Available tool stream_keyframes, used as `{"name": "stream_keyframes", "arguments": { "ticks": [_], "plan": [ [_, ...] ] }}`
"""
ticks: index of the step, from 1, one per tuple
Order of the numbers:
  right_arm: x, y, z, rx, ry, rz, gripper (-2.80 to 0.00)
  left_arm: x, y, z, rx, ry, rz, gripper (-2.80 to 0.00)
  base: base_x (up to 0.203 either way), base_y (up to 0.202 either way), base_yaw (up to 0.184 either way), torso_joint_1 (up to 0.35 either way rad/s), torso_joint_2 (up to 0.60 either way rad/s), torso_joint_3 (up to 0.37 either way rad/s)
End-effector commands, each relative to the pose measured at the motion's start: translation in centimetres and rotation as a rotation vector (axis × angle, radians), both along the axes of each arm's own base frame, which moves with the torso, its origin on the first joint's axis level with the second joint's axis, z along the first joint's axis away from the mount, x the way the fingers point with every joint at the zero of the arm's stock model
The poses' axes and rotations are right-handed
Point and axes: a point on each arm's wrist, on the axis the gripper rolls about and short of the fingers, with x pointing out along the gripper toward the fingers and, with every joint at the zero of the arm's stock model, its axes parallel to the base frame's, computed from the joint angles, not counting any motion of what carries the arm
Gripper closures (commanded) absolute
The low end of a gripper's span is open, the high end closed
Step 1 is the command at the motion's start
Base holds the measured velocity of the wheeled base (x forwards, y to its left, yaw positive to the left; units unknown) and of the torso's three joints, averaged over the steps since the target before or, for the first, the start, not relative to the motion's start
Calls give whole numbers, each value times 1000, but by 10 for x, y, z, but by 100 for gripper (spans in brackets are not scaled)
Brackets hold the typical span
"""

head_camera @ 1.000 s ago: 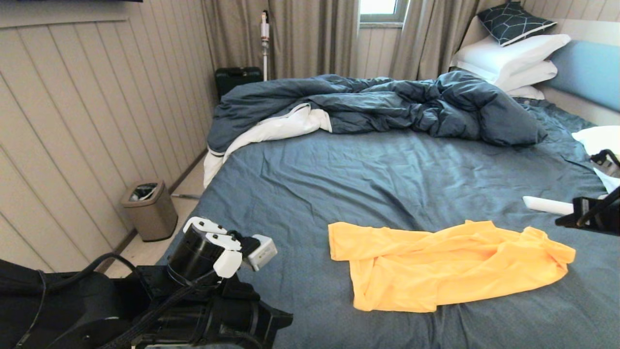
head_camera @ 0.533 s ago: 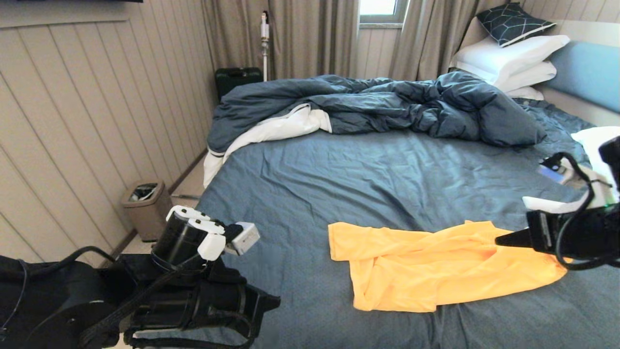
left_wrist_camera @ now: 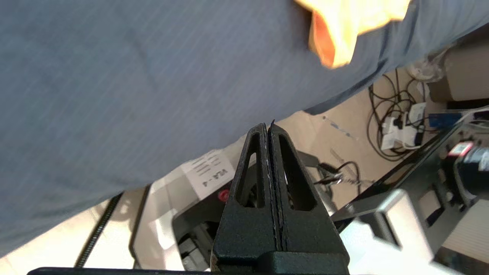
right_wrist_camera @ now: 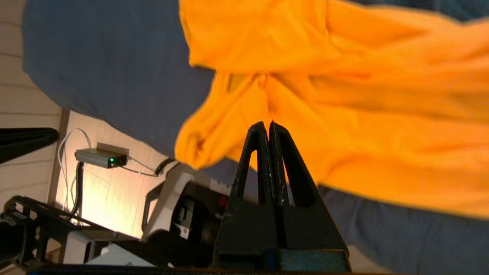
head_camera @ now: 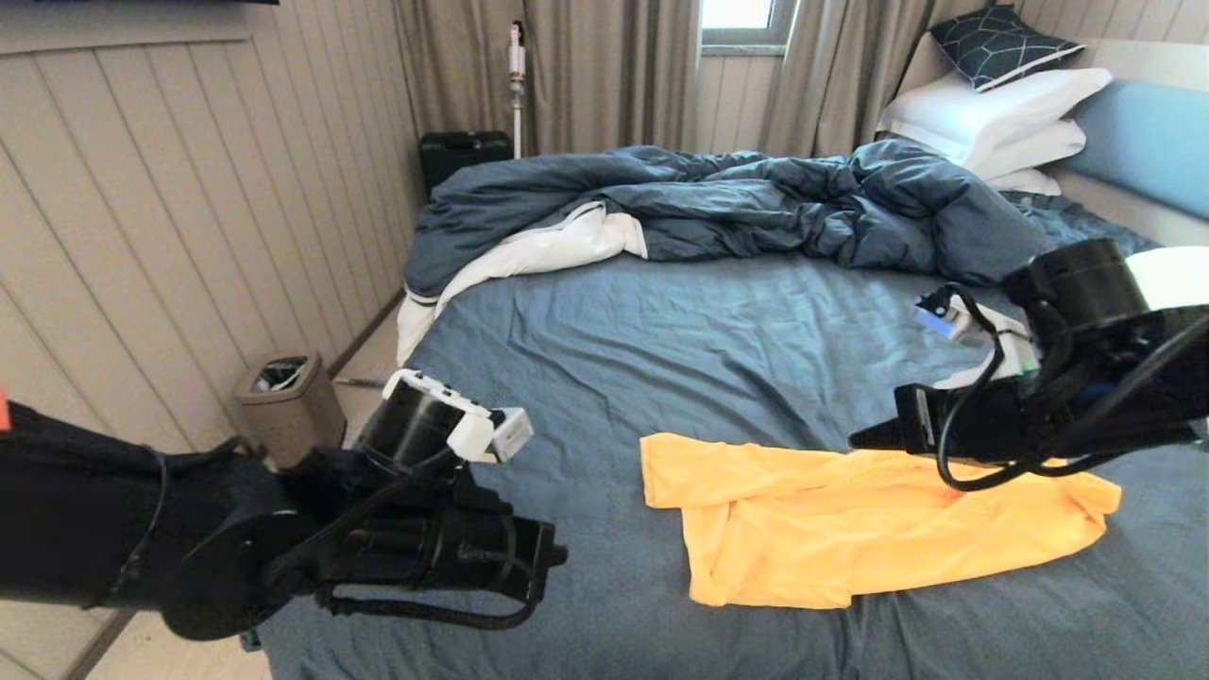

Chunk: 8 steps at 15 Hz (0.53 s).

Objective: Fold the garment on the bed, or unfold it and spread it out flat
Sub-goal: Unford the yellow T-shirt

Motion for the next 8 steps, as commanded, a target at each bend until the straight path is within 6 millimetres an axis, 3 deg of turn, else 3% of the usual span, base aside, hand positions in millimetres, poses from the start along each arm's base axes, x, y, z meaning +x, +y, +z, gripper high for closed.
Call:
{"name": "stream_keyframes", "arguments": {
  "ticks": [1, 4, 5, 6, 8],
  "plan": [
    [21, 3, -2, 1, 3, 0, 0, 14, -14, -4, 0, 18, -4, 0, 0, 0, 0, 0, 0, 0],
    [45, -1, 20, 9, -90, -18, 0, 32, -36, 3, -85, 76, -73, 0, 0, 0, 0, 0, 0, 0],
    [53, -4, 26, 11, -116, -29, 0, 38, -43, 2, -120, 113, -84, -212, 0, 0, 0, 0, 0, 0],
    [63, -6, 28, 11, -130, -36, 0, 45, -51, 0, -142, 139, -81, -280, 0, 0, 0, 0, 0, 0],
    [75, -16, 33, 4, -163, -65, 0, 58, -65, -7, -158, 163, -73, -280, 0, 0, 0, 0, 0, 0]
  ]
}}
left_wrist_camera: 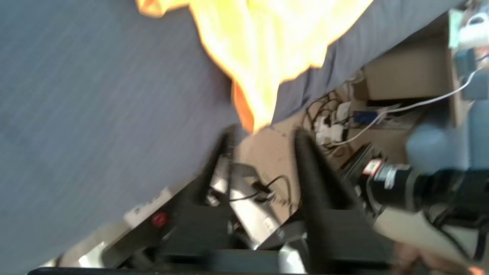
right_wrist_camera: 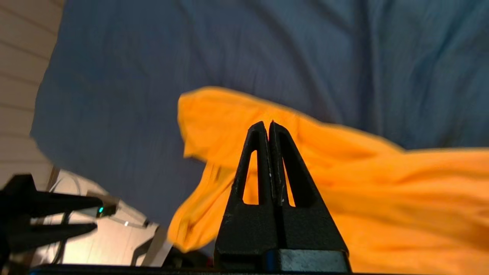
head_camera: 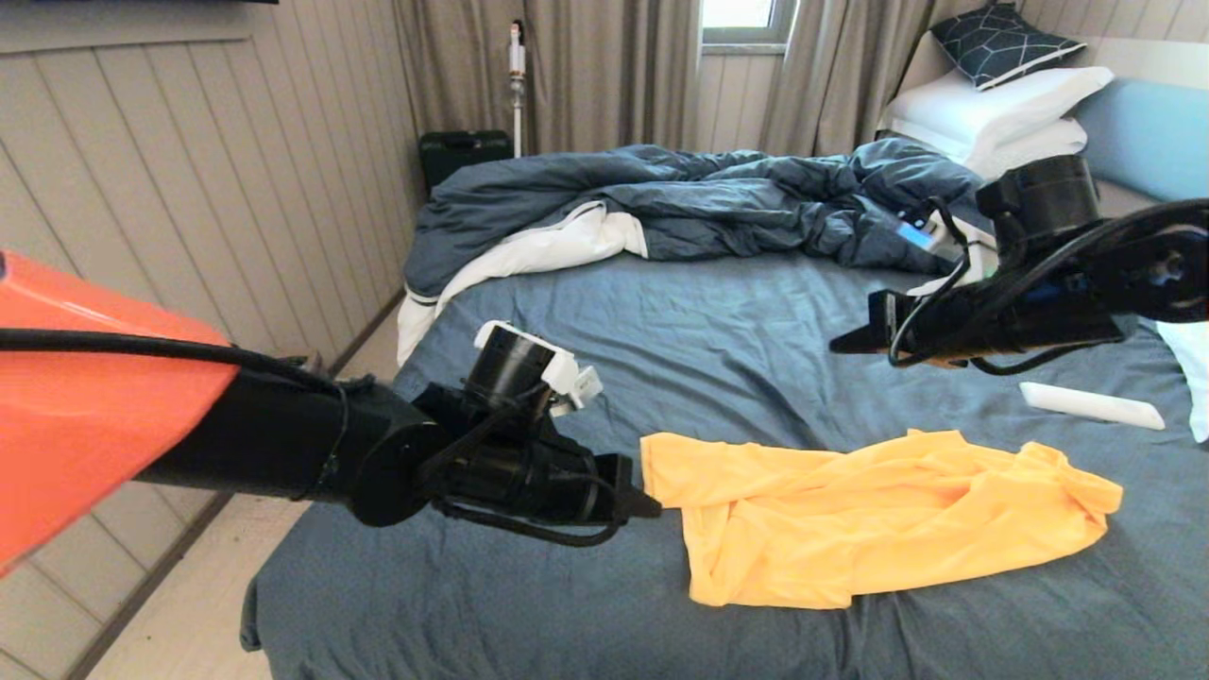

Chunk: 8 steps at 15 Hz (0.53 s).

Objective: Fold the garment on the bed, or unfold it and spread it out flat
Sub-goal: Unford the yellow T-shirt

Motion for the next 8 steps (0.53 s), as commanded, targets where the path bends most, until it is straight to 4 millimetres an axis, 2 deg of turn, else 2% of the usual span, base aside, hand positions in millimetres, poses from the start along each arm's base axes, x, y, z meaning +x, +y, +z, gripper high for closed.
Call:
{"name": "stream_keyframes", "arguments": {
  "ticks": [1, 4, 8],
  "plan": [
    [15, -10, -3, -7, -10, -24, 0, 13, -16, -21, 23, 33, 2, -280, 0, 0, 0, 0, 0, 0],
    [16, -21, 1, -21, -32, -48, 0, 23, -43, -37, 81, -5, 52, -280, 0, 0, 0, 0, 0, 0],
    [16, -25, -3, -20, -52, -58, 0, 38, -64, -55, 153, 24, 91, -280, 0, 0, 0, 0, 0, 0]
  ]
}}
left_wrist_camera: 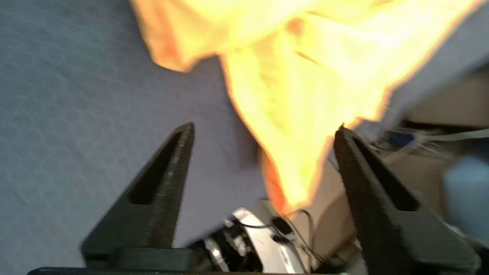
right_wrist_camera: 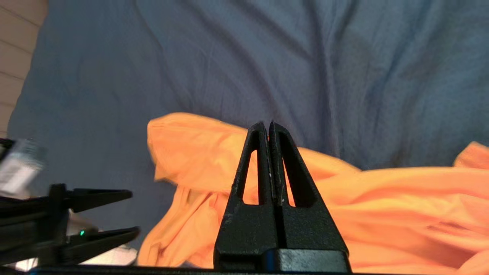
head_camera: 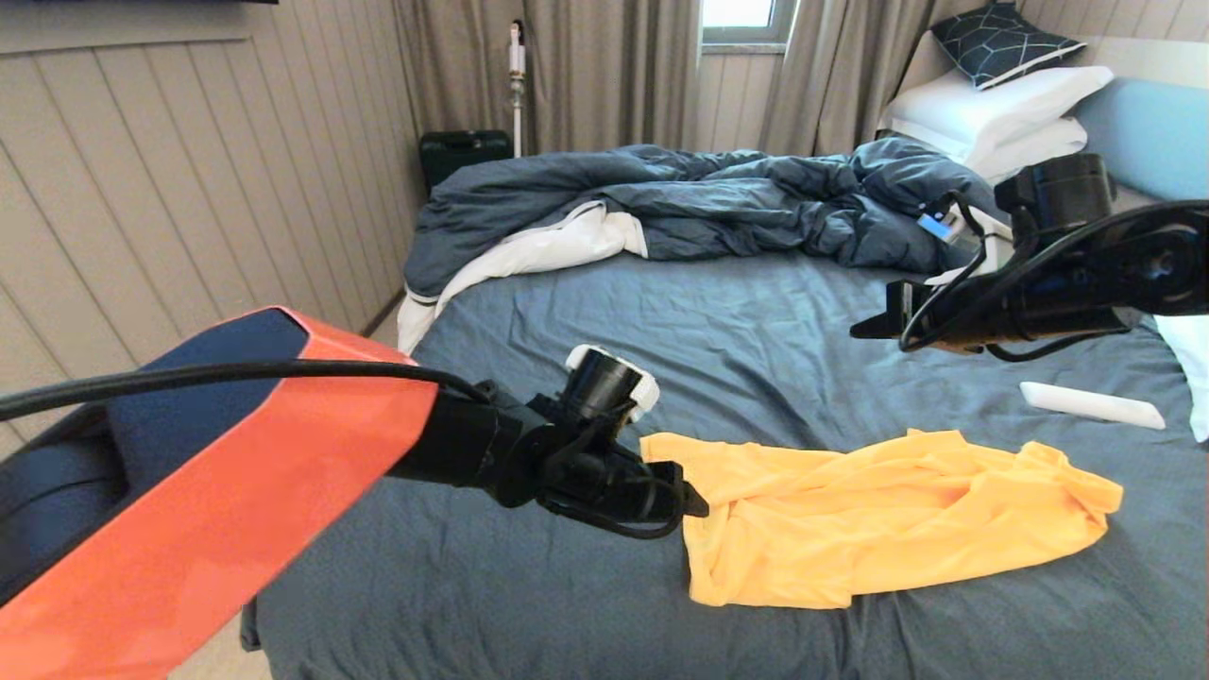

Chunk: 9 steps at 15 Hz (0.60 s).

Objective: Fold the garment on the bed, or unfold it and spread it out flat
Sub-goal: Unford the yellow T-shirt

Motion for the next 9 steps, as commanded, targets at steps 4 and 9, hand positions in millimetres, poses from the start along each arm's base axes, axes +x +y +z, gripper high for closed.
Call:
{"name": "stream_keyframes", "arguments": {
  "ticks": [4, 9],
  "plan": [
    [1, 0, 1, 4, -18, 6, 0, 18, -29, -29, 138, -9, 146, -280, 0, 0, 0, 0, 0, 0],
    [2, 1, -3, 3, -9, 8, 0, 14, -51, -31, 168, 63, 199, -280, 0, 0, 0, 0, 0, 0]
  ]
}}
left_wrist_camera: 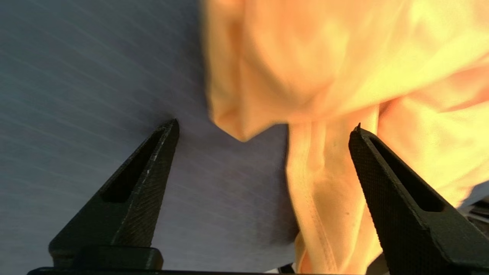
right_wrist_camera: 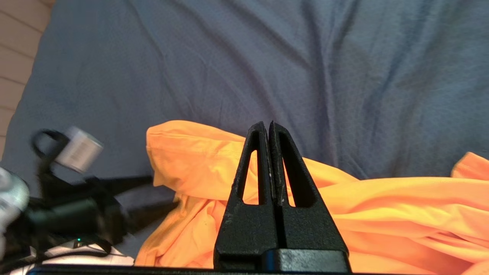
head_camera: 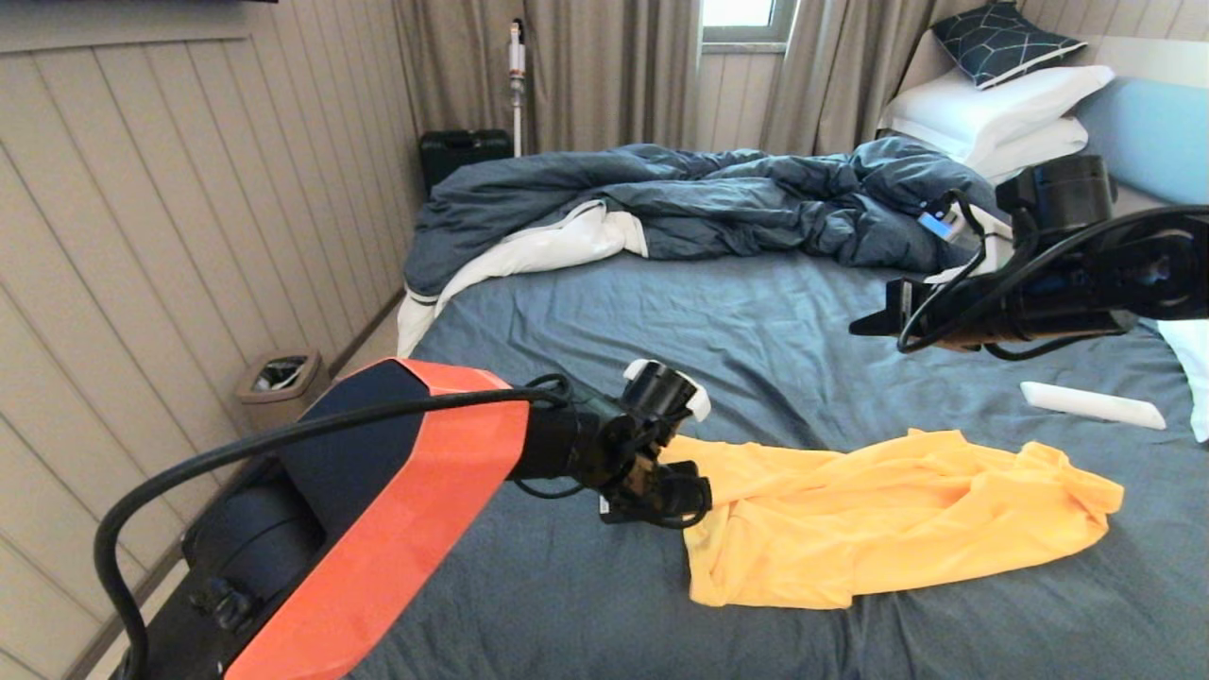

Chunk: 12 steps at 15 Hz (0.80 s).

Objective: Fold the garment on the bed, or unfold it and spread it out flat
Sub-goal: Unford the yellow T-shirt

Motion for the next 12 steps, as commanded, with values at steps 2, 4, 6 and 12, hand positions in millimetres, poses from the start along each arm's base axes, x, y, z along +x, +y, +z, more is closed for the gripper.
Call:
{"name": "stream_keyframes", "arguments": {
  "ticks": [2, 4, 6, 12],
  "plan": [
    [1, 0, -1, 2, -5, 1, 0, -9, -10, -11, 41, 10, -16, -280, 0, 0, 0, 0, 0, 0],
    [1, 0, -1, 3, -5, 2, 0, -18, -17, -13, 70, -19, -18, -280, 0, 0, 0, 0, 0, 0],
    [2, 0, -1, 3, -6, 4, 0, -31, -29, -14, 83, -42, -66, -280, 0, 0, 0, 0, 0, 0],
    [1, -1, 1, 5, -13, 2, 0, -39, -44, -18, 36, -91, -103, -280, 0, 0, 0, 0, 0, 0]
  ]
}}
